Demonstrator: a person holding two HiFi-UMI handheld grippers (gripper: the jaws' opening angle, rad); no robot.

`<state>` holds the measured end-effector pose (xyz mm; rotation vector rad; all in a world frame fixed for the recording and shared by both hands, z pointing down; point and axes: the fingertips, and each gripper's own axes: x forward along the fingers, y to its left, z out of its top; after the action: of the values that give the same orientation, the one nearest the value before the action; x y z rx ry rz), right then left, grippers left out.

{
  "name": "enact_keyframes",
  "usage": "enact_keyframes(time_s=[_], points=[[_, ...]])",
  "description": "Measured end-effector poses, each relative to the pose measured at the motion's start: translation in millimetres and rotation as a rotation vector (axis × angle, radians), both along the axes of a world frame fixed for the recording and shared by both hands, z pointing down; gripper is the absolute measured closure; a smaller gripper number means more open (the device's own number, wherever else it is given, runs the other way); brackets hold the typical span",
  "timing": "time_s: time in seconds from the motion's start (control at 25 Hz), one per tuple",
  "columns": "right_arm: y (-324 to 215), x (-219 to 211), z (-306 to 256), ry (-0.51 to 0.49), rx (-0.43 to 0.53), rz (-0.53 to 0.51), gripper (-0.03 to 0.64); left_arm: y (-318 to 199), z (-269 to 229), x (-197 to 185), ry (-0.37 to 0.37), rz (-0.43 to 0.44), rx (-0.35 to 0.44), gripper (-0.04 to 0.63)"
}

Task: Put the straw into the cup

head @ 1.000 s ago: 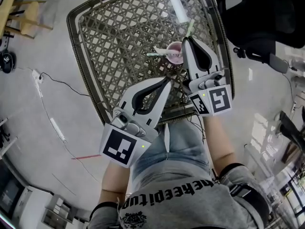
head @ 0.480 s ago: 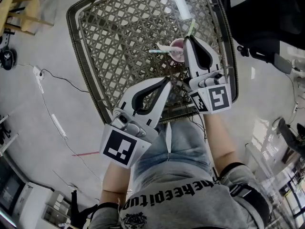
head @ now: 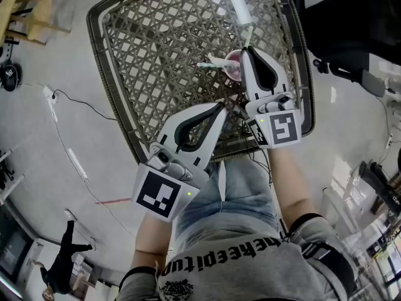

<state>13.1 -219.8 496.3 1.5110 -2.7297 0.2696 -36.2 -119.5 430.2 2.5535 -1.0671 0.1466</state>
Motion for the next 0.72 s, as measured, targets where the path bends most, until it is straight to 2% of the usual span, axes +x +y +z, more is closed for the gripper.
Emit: enact_keyframes(time_s=[0.72], points=[[2.4, 0.0, 7.9, 0.057, -0.027, 0.012, 0.554, 3.8, -1.2, 4.1, -0.003, 0.017, 0.006, 0.554]])
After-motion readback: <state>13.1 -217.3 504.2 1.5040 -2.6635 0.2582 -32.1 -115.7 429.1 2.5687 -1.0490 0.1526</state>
